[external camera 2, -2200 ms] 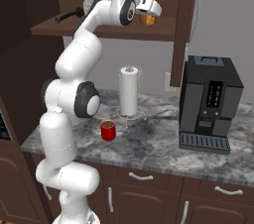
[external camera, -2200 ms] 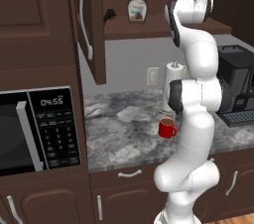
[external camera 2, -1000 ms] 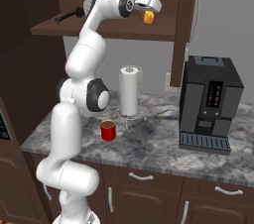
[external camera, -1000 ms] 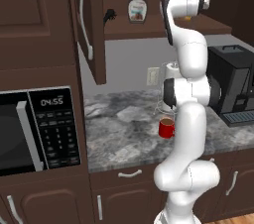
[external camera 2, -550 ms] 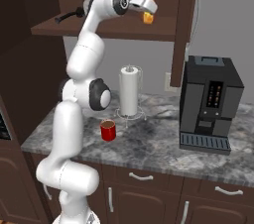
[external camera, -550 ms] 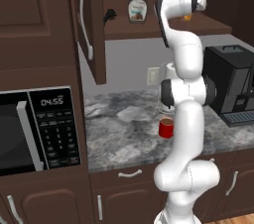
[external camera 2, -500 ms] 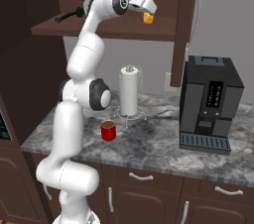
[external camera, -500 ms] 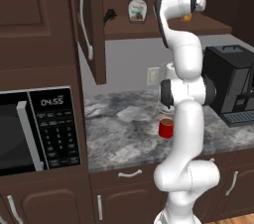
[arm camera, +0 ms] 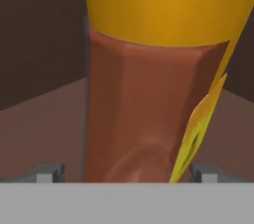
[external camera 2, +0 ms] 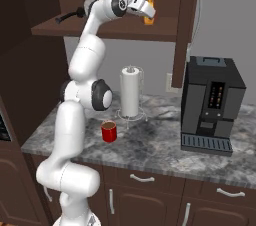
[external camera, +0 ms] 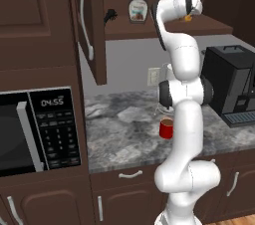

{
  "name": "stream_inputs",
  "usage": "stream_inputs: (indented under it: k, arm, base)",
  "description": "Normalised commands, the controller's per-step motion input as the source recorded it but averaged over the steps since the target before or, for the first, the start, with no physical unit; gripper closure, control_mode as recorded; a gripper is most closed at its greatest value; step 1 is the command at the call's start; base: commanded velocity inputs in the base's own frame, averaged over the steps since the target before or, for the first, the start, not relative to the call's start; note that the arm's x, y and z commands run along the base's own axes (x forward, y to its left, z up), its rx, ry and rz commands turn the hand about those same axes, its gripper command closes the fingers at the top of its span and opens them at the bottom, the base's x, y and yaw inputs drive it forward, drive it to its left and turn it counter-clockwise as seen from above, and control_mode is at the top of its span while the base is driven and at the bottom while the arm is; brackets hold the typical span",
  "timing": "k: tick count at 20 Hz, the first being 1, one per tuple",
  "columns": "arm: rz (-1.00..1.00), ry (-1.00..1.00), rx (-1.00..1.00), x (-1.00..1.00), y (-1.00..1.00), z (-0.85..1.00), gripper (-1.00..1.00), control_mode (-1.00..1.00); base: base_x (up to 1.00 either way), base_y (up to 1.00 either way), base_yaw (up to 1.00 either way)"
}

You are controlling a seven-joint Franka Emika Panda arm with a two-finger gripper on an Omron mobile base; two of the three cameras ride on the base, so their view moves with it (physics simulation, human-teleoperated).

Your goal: Pick the syrup bottle and honey bottle from the cabinet and place them next to the mug.

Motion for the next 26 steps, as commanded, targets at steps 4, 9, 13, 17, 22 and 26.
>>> stream_inputs:
  k: [4,9,13,17,22,26]
  arm:
    - [0.0,0.0,0.0,0.0,0.0,0.0,-1.0,-1.0]
    - [0.0,0.0,0.0,0.0,0.0,0.0,1.0,-1.0]
    - [0.0,0.0,0.0,-0.05,0.02,0.0,1.0,-1.0]
    - [0.01,0.0,0.0,-0.53,0.34,0.0,1.0,-1.0]
    - [0.04,0.0,0.0,-0.8,0.43,-0.01,1.0,-1.0]
    - [0.04,0.0,0.0,-0.98,0.28,-0.15,1.0,-1.0]
  base:
    - [0.0,0.0,0.0]
    - [0.0,0.0,0.0]
    - [0.0,0.0,0.0]
    - [0.0,0.0,0.0]
    - [0.0,0.0,0.0]
    - [0.0,0.0,0.0]
